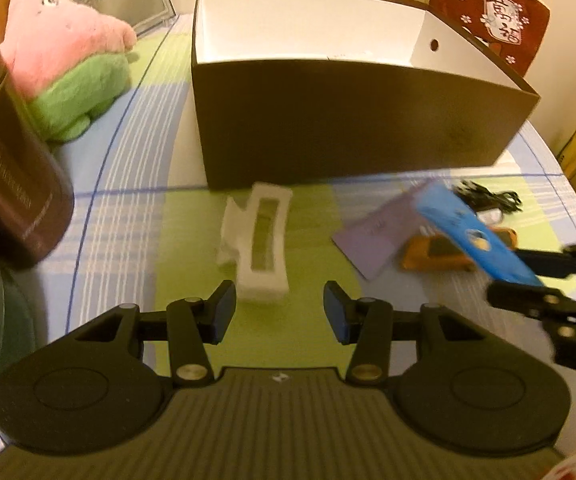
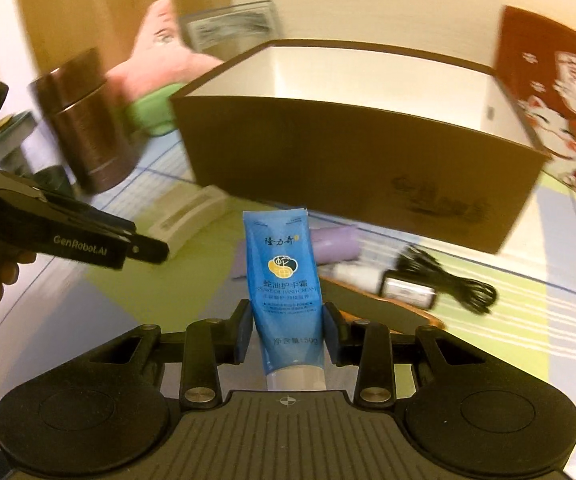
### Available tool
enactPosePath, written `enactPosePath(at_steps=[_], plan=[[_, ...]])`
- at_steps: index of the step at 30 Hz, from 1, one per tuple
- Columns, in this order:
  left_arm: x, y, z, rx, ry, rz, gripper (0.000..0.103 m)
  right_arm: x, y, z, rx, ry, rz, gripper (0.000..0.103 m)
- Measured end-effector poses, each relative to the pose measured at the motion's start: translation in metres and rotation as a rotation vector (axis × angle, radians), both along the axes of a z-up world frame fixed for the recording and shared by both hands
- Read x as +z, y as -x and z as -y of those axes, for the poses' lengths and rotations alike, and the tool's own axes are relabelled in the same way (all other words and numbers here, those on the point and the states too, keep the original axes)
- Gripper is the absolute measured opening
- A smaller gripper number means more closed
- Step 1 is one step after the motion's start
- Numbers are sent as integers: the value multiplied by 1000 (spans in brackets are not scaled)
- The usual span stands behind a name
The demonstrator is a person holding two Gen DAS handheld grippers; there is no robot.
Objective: Organize rigid objects
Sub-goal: 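Grasp the white hair claw clip with the left tool while the right tool lifts the tube, then carry the clip with the left tool while the right tool carries the tube into the box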
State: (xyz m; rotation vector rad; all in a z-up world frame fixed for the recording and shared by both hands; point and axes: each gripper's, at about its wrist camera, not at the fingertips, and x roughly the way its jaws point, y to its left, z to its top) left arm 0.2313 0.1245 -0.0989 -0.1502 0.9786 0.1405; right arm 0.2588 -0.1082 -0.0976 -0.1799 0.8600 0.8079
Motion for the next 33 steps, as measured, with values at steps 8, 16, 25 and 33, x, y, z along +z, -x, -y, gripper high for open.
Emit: enactPosePath(at_steps=[8, 16, 25, 33], plan=[[-9, -32, -13, -26, -51, 7, 44, 4, -10, 18, -115, 2, -33, 34], [-20, -50, -8, -87, -115, -24, 35, 7, -13, 29, -186, -6, -53, 34], [-18, -33, -5, -83, -107, -34, 35, 10, -10, 29, -192, -18, -54, 34], [-16, 0, 10, -87, -60, -77, 35, 13, -7, 31, -185, -26, -54, 34]])
